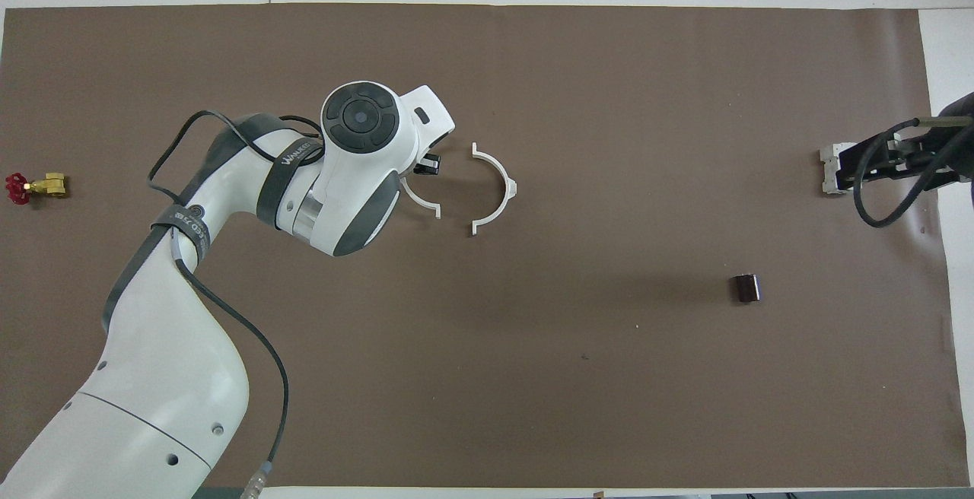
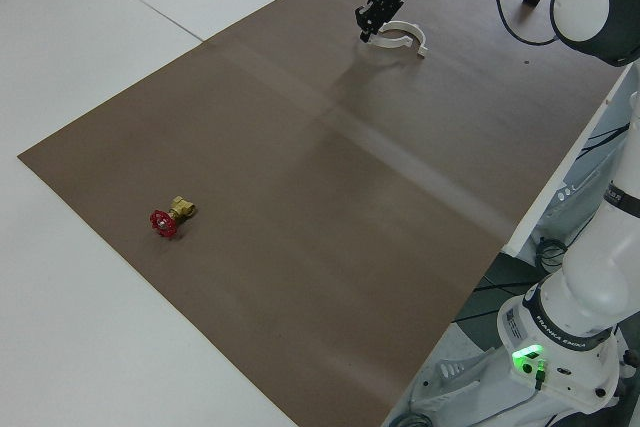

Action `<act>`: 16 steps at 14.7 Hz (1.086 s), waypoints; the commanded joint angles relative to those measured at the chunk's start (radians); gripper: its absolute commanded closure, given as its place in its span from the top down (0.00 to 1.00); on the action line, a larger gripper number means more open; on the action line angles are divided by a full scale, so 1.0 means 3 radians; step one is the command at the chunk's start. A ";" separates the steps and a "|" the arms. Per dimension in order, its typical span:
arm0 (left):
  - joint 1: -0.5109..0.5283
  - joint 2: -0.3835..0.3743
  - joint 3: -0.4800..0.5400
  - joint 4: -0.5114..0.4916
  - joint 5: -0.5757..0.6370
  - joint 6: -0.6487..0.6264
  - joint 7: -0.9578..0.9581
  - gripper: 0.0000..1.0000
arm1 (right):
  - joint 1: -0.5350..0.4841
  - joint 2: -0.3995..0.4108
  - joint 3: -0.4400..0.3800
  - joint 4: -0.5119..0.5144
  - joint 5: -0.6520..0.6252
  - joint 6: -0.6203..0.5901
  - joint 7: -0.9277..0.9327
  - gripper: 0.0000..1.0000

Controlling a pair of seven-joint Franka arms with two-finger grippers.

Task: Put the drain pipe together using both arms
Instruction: 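Push the left gripper's half-ring against the other half to close the ring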

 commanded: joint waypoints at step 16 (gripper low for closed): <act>-0.0132 -0.0020 0.0017 -0.0271 -0.0015 0.0397 -0.0078 0.00 | -0.0060 -0.0189 0.0054 -0.0363 -0.0021 0.0211 -0.0133 1.00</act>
